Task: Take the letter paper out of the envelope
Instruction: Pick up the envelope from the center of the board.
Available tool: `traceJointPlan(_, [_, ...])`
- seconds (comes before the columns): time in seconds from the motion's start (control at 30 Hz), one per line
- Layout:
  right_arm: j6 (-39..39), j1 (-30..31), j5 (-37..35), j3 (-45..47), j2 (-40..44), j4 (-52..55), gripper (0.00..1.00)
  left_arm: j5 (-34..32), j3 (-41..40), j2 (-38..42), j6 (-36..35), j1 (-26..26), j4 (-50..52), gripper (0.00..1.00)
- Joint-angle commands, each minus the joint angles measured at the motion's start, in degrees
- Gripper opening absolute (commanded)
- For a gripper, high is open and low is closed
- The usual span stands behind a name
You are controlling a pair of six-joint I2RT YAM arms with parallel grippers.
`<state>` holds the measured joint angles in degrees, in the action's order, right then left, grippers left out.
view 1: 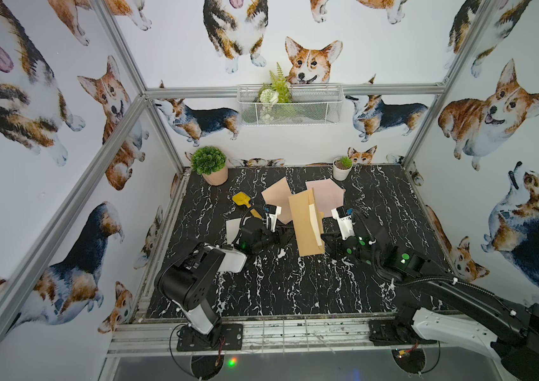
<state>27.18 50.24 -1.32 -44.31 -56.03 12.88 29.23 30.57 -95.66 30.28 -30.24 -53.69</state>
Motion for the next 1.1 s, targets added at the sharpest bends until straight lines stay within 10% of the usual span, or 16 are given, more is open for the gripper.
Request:
traceJointPlan(0.0, [-0.1, 0.05, 0.23, 0.11, -0.39, -3.24, 0.0, 1.9, -0.57, 0.21, 0.13, 0.09, -5.97, 0.41])
traceJointPlan(0.57, [-2.66, 0.08, -4.79, -1.52, 5.62, 2.36, 0.0, -3.6, -2.54, 8.24, -4.97, 0.16, 0.58, 0.39])
traceJointPlan(1.07, [-1.5, 0.12, 10.4, -1.02, -0.52, -9.89, 0.0, 0.45, -3.65, 7.95, -4.35, 0.07, -5.39, 0.46])
